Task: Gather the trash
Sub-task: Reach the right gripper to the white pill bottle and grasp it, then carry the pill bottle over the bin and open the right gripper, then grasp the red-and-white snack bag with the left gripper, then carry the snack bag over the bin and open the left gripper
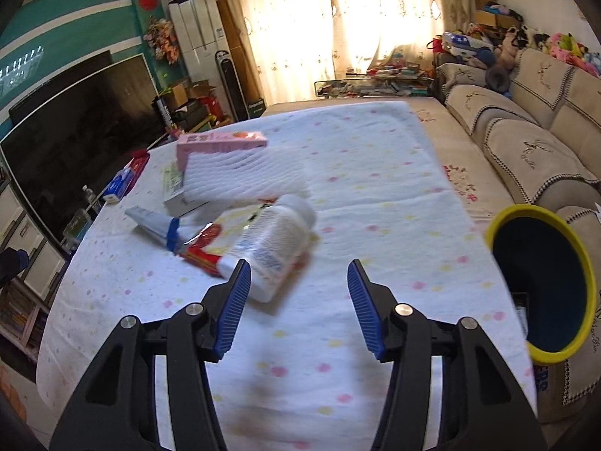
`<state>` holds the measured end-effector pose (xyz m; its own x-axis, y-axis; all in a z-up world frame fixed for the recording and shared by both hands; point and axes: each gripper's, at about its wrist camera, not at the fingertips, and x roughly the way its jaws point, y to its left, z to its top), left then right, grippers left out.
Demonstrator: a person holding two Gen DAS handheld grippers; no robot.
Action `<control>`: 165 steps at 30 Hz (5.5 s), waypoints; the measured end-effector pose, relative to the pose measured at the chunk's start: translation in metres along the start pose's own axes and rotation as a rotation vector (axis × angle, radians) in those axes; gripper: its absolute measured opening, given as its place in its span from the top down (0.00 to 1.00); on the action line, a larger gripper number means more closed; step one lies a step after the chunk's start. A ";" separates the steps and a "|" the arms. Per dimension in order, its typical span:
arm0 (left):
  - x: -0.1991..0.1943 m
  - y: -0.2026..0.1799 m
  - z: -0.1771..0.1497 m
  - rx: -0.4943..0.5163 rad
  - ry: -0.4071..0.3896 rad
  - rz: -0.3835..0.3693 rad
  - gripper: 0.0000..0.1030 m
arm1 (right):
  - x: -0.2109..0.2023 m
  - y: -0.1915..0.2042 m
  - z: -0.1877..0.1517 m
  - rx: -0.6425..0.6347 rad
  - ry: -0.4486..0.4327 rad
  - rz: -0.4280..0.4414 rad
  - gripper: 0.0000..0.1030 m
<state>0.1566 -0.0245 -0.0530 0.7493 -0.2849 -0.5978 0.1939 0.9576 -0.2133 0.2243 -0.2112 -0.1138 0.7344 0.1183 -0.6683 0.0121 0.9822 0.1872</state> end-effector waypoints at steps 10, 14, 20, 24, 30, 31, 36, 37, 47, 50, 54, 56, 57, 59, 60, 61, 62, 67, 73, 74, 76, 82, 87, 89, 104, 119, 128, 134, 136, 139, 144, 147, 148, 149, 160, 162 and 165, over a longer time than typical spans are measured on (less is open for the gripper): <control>0.000 0.017 -0.003 -0.035 0.010 -0.013 0.23 | 0.031 0.032 0.005 -0.011 0.041 -0.042 0.39; 0.003 0.018 -0.003 -0.036 0.015 -0.019 0.23 | 0.041 0.031 0.007 0.006 0.056 -0.059 0.39; 0.009 0.015 -0.005 -0.034 0.030 -0.027 0.23 | 0.053 0.035 0.008 -0.003 0.081 -0.076 0.39; 0.012 0.013 -0.006 -0.030 0.037 -0.027 0.23 | 0.056 0.031 0.006 -0.007 0.090 -0.086 0.46; 0.017 0.014 -0.008 -0.033 0.046 -0.023 0.23 | 0.046 0.009 0.011 0.010 0.063 -0.113 0.49; 0.019 0.014 -0.008 -0.035 0.049 -0.024 0.23 | 0.045 0.005 0.012 0.016 0.064 -0.114 0.49; 0.023 0.012 -0.011 -0.032 0.060 -0.029 0.23 | 0.053 -0.002 0.013 0.030 0.088 -0.097 0.49; 0.023 0.011 -0.011 -0.030 0.061 -0.030 0.23 | 0.056 -0.002 0.013 0.033 0.096 -0.090 0.49; 0.025 0.013 -0.010 -0.034 0.059 -0.026 0.23 | 0.052 -0.003 0.015 0.016 0.098 -0.069 0.57; 0.027 0.010 -0.011 -0.031 0.063 -0.026 0.23 | 0.040 -0.003 0.014 0.006 0.080 -0.060 0.57; 0.028 0.008 -0.010 -0.026 0.066 -0.027 0.23 | 0.025 -0.009 0.013 0.002 0.057 -0.059 0.57; 0.028 0.007 -0.011 -0.023 0.068 -0.027 0.23 | 0.018 -0.015 0.012 0.007 0.047 -0.070 0.57; 0.029 0.006 -0.012 -0.020 0.069 -0.028 0.23 | 0.016 -0.020 0.011 0.012 0.044 -0.076 0.57; 0.031 0.003 -0.012 -0.015 0.074 -0.026 0.23 | 0.012 -0.030 0.009 0.030 0.039 -0.088 0.57; 0.032 0.002 -0.012 -0.013 0.077 -0.025 0.23 | 0.010 -0.037 0.008 0.041 0.037 -0.096 0.57; 0.034 0.000 -0.011 -0.010 0.080 -0.024 0.23 | 0.009 -0.045 0.008 0.056 0.036 -0.104 0.57; 0.036 -0.003 -0.011 -0.006 0.084 -0.022 0.23 | 0.008 -0.053 0.007 0.071 0.036 -0.110 0.57; 0.045 -0.017 -0.010 0.018 0.097 -0.022 0.23 | -0.001 -0.098 0.004 0.154 0.020 -0.148 0.57; 0.065 -0.048 -0.008 0.061 0.125 -0.037 0.23 | -0.015 -0.156 0.001 0.238 -0.002 -0.207 0.57; 0.070 -0.054 -0.008 0.069 0.132 -0.041 0.23 | -0.016 -0.164 0.000 0.251 -0.004 -0.217 0.57; 0.077 -0.063 -0.008 0.083 0.144 -0.047 0.23 | -0.018 -0.182 -0.004 0.277 -0.006 -0.240 0.57; 0.100 -0.088 -0.008 0.122 0.181 -0.055 0.23 | -0.013 -0.229 -0.014 0.355 0.017 -0.267 0.57; 0.118 -0.101 -0.008 0.144 0.208 -0.051 0.23 | -0.005 -0.257 -0.018 0.383 0.040 -0.316 0.57; 0.125 -0.106 -0.009 0.154 0.219 -0.048 0.23 | -0.002 -0.265 -0.021 0.400 0.051 -0.326 0.56; 0.202 -0.126 0.017 0.238 0.285 -0.026 0.23 | -0.009 -0.273 -0.025 0.411 0.026 -0.316 0.49; 0.265 -0.129 0.024 0.306 0.355 0.000 0.35 | -0.001 -0.274 -0.031 0.426 0.044 -0.304 0.48; 0.246 -0.132 0.015 0.324 0.348 -0.018 0.68 | 0.000 -0.272 -0.033 0.423 0.044 -0.285 0.48; 0.213 -0.141 0.000 0.342 0.365 -0.080 0.71 | -0.007 -0.273 -0.034 0.428 0.031 -0.275 0.48; 0.200 -0.147 -0.003 0.354 0.366 -0.107 0.71 | -0.011 -0.273 -0.035 0.431 0.023 -0.272 0.48; 0.182 -0.168 -0.006 0.389 0.355 -0.156 0.71 | -0.019 -0.274 -0.036 0.436 0.008 -0.269 0.48; 0.162 -0.220 -0.004 0.478 0.325 -0.260 0.71 | -0.039 -0.278 -0.039 0.441 -0.024 -0.279 0.48; 0.163 -0.254 -0.005 0.525 0.317 -0.309 0.71 | -0.051 -0.284 -0.043 0.447 -0.041 -0.296 0.48; 0.165 -0.265 -0.005 0.535 0.319 -0.327 0.71 | -0.056 -0.287 -0.045 0.451 -0.048 -0.303 0.48; 0.168 -0.275 -0.006 0.544 0.322 -0.344 0.71 | -0.062 -0.290 -0.047 0.455 -0.054 -0.311 0.48; 0.239 -0.397 -0.026 0.620 0.407 -0.435 0.71 | -0.110 -0.330 -0.070 0.521 -0.097 -0.393 0.48; 0.256 -0.415 -0.030 0.623 0.431 -0.444 0.70 | -0.114 -0.335 -0.073 0.531 -0.100 -0.402 0.48; 0.275 -0.436 -0.037 0.623 0.456 -0.437 0.62 | -0.117 -0.341 -0.078 0.542 -0.097 -0.406 0.48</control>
<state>0.2549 -0.5217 -0.1525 0.2279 -0.4931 -0.8396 0.8127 0.5713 -0.1149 0.0812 -0.5485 -0.1556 0.6575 -0.2823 -0.6986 0.6186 0.7316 0.2866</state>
